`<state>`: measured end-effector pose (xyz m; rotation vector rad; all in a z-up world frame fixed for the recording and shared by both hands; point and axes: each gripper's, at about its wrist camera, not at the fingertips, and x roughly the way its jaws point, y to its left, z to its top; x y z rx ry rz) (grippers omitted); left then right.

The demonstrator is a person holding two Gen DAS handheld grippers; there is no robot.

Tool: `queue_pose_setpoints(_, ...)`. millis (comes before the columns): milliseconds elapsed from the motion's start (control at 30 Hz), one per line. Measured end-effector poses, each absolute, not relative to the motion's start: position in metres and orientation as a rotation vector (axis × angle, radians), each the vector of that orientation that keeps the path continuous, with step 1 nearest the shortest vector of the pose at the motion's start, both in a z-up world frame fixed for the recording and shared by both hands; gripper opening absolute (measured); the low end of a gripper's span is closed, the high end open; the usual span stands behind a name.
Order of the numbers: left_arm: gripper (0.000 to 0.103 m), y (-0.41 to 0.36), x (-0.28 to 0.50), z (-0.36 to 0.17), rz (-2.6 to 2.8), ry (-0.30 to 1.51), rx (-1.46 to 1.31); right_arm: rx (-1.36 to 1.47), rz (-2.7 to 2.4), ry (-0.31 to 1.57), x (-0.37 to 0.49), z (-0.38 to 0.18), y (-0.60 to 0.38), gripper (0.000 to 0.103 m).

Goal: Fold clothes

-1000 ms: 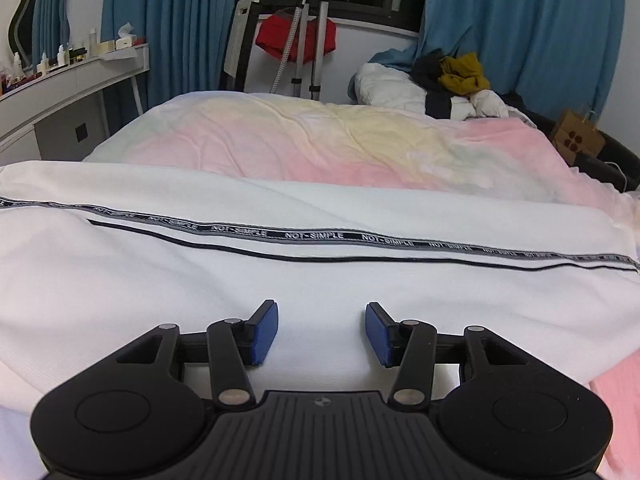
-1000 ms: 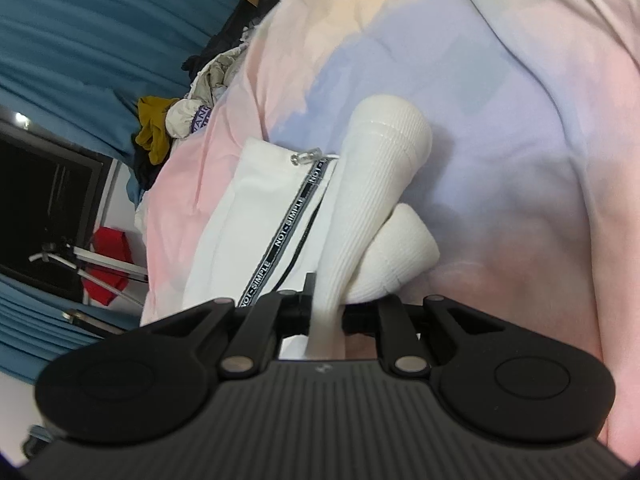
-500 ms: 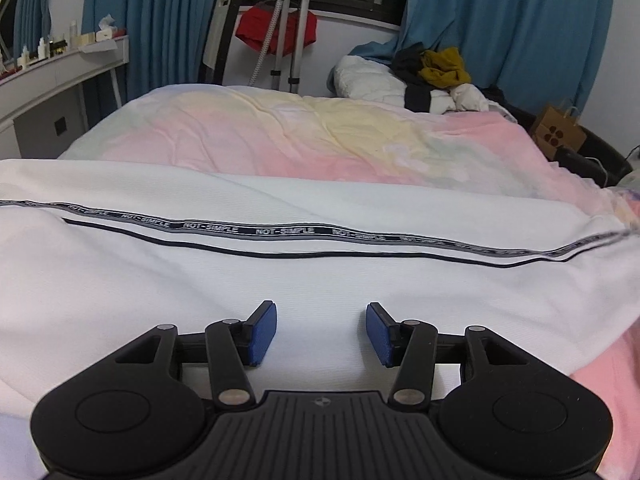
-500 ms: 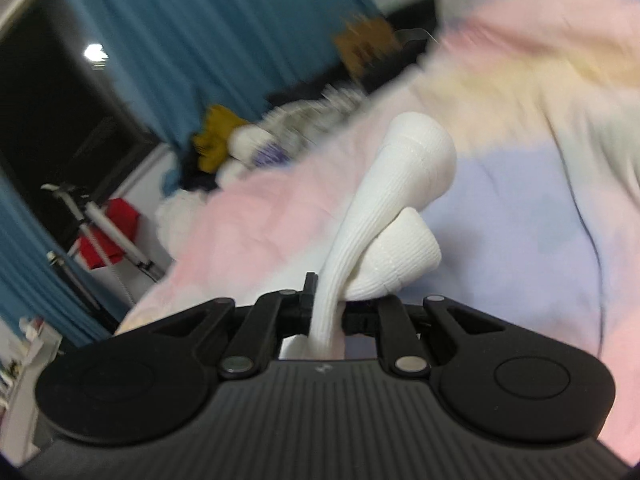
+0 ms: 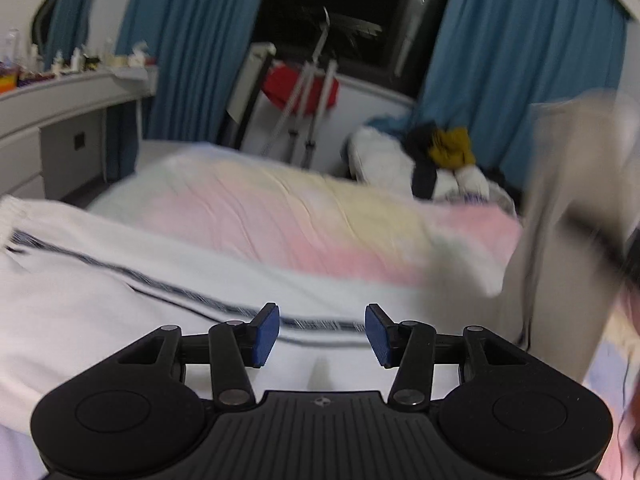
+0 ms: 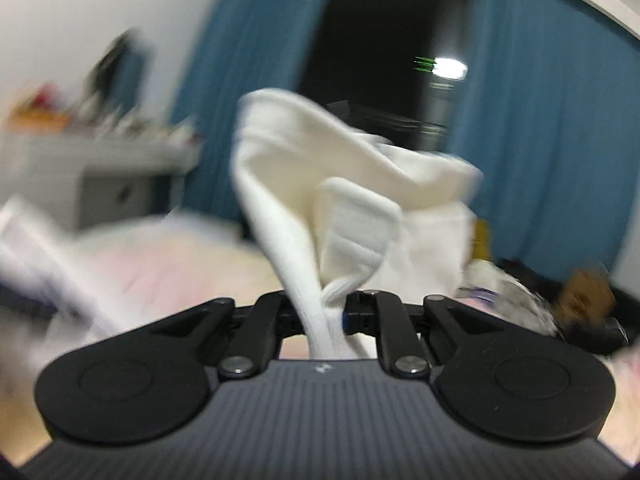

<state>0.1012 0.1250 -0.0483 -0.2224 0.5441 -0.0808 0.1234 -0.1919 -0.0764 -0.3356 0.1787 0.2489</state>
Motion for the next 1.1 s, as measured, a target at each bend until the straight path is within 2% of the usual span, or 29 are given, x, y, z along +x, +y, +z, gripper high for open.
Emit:
queue_pose_setpoints(167, 0.051, 0.143, 0.097, -0.04, -0.074, 0.529, -0.247, -0.575, 0.425, 0.358, 0.096, -0.172, -0.127, 0.013)
queue_pose_setpoints(267, 0.051, 0.143, 0.102, -0.045, -0.075, 0.552, -0.241, -0.714, 0.412, 0.338, 0.083, -0.208, -0.113, 0.013)
queue_pose_setpoints(400, 0.051, 0.136, 0.11, -0.055, -0.095, 0.574, -0.222, -0.619, 0.446, 0.352, 0.087, -0.194, -0.125, 0.016)
queue_pose_setpoints(500, 0.051, 0.131, 0.112, -0.063, -0.117, 0.583, -0.216, -0.554, 0.473, 0.385, 0.095, -0.181, -0.129, 0.021)
queue_pose_setpoints(567, 0.052, 0.129, 0.114, -0.068, -0.133, 0.593, -0.223, -0.532, 0.493, 0.424, 0.099, -0.175, -0.13, 0.03)
queue_pose_setpoints(667, 0.056, 0.129, 0.116, -0.075, -0.162, 0.606, -0.254, -0.495, 0.541, 0.487, 0.099, -0.163, -0.133, 0.048)
queue_pose_setpoints(733, 0.059, 0.134, 0.118, -0.081, -0.201, 0.625, -0.322, -0.443, 0.583, 0.506, 0.089, -0.151, -0.145, 0.071)
queue_pose_setpoints(767, 0.06, 0.137, 0.119, -0.084, -0.22, 0.636, -0.357, -0.404, 0.6, 0.513, 0.085, -0.145, -0.152, 0.075)
queue_pose_setpoints(967, 0.064, 0.147, 0.127, -0.106, -0.275, 0.71, -0.47, -0.059, 0.59, 0.5, 0.07, -0.116, -0.21, 0.076)
queue_pose_setpoints(1100, 0.065, 0.141, 0.129, -0.114, -0.273, 0.714, -0.443, -0.012, 0.307, 0.455, 0.088, -0.119, -0.237, 0.076)
